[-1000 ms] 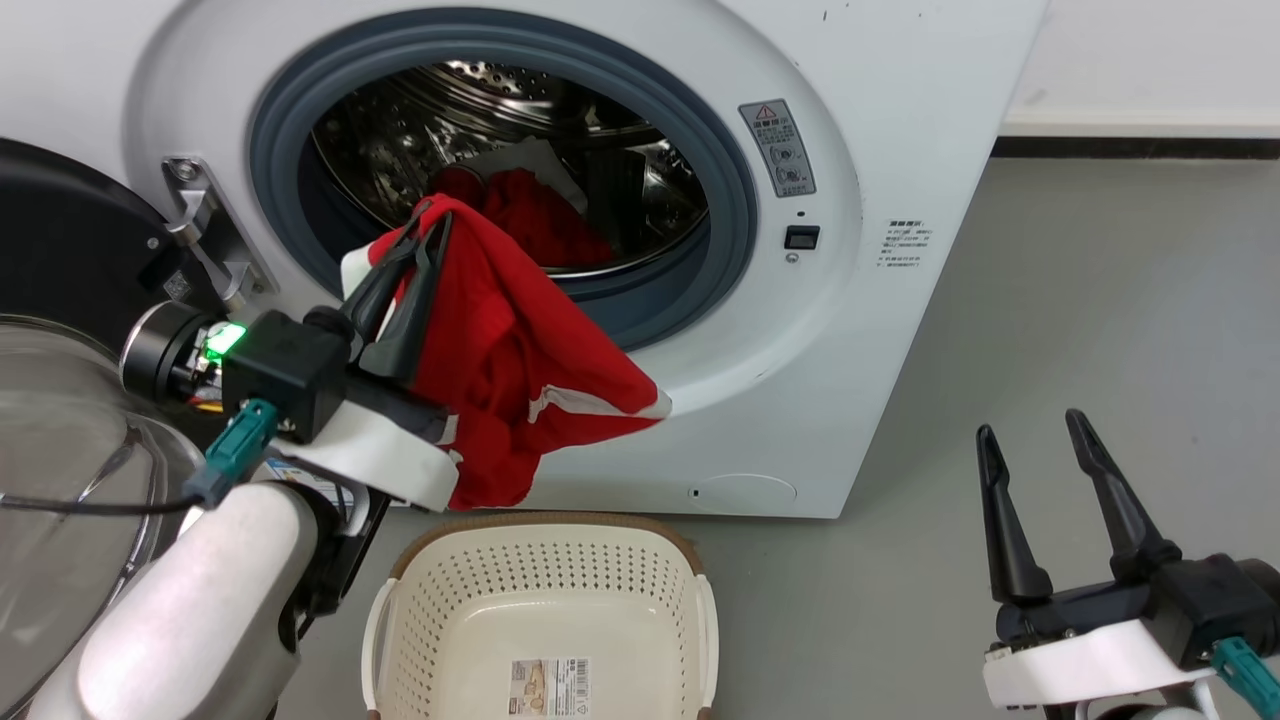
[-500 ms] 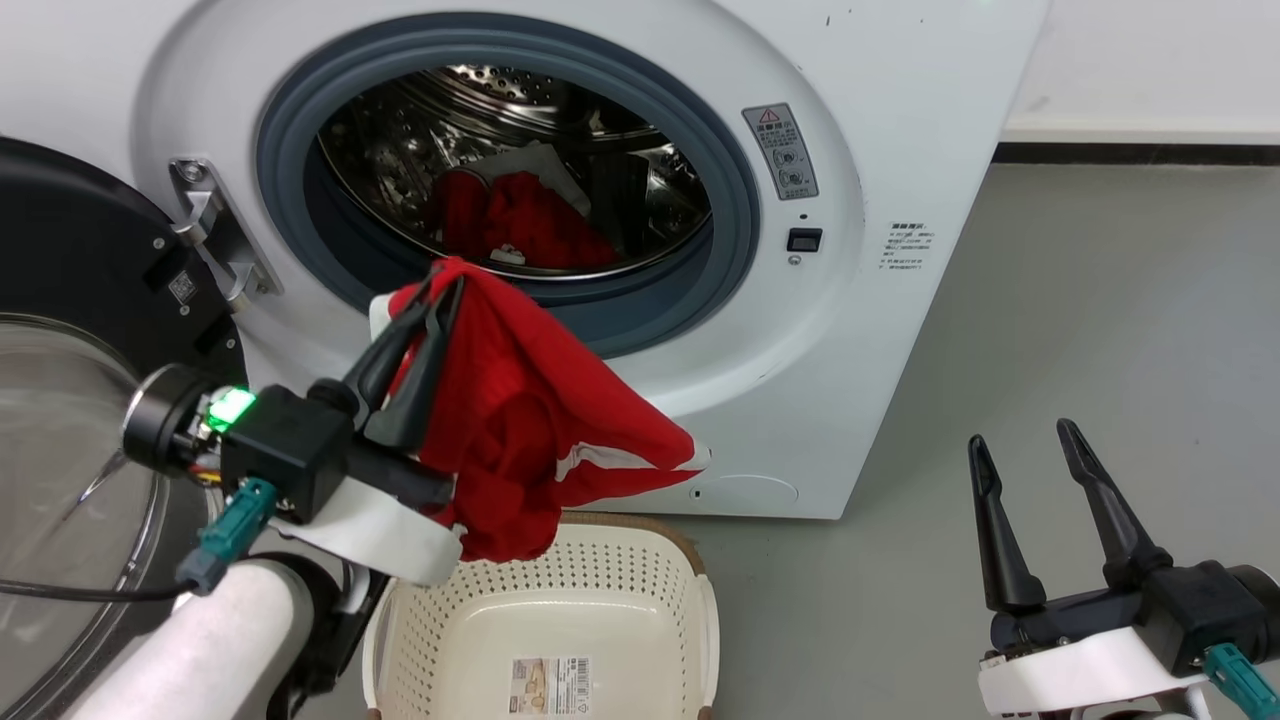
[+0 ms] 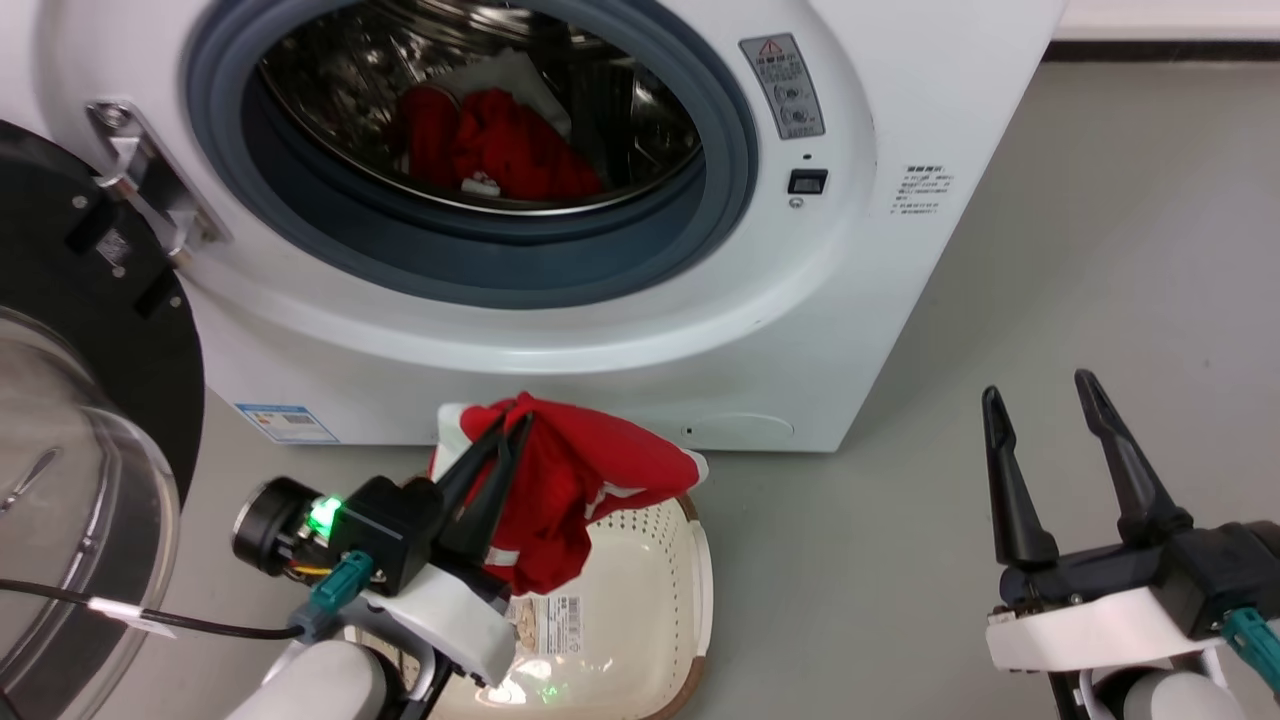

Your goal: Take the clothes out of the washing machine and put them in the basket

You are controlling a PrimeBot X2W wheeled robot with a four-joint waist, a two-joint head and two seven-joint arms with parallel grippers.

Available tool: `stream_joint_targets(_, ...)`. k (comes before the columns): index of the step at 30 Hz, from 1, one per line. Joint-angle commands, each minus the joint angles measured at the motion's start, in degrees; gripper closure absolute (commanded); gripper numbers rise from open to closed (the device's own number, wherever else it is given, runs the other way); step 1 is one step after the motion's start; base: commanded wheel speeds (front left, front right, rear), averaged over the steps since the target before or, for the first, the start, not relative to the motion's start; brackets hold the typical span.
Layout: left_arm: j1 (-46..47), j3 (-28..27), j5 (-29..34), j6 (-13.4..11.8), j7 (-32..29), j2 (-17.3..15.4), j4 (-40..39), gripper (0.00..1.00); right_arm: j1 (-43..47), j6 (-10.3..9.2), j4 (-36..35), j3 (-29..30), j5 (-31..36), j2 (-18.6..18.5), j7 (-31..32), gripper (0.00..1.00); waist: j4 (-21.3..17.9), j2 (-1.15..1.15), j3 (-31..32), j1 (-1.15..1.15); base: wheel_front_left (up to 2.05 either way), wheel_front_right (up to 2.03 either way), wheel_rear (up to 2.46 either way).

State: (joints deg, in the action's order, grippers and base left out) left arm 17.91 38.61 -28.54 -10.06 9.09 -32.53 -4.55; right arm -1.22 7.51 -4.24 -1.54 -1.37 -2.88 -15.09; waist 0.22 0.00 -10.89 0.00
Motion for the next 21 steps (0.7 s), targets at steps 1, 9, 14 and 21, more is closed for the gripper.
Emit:
stream_joint_targets(1, -0.9, 0.5, -0.8, 0.7, 1.0, 1.0, 2.0, 1.0, -1.3, -0.04, -0.4, 0.1, 0.1, 0.0, -0.1, 0.0, -0.6, 0.0, -2.0, 0.0, 0.0, 0.0, 0.0)
stream_joint_targets(9, 0.0, 2.0, -2.4, 3.8, 4.0, 5.4, 14.4, 1.0, -4.3, -0.04, -1.1, 0.5, 0.4, 0.0, -0.1, 0.0, -1.7, 0.0, -8.0, 0.0, 0.0, 0.0, 0.0)
stream_joint_targets(14, 2.9, 2.1, -2.6, 6.4, 5.2, 8.3, 24.5, 1.0, -6.9, -0.04, -1.8, 0.7, 0.6, 0.0, -0.1, 0.0, -2.6, 0.0, -13.1, 0.0, 0.0, 0.0, 0.0)
stream_joint_targets(21, 9.2, 1.4, -2.6, 10.5, 6.0, 12.6, 40.2, 1.0, -11.2, -0.04, -3.0, 0.7, 0.4, 0.0, -0.1, 0.0, -4.4, 0.0, -21.3, 0.0, 0.0, 0.0, 0.0)
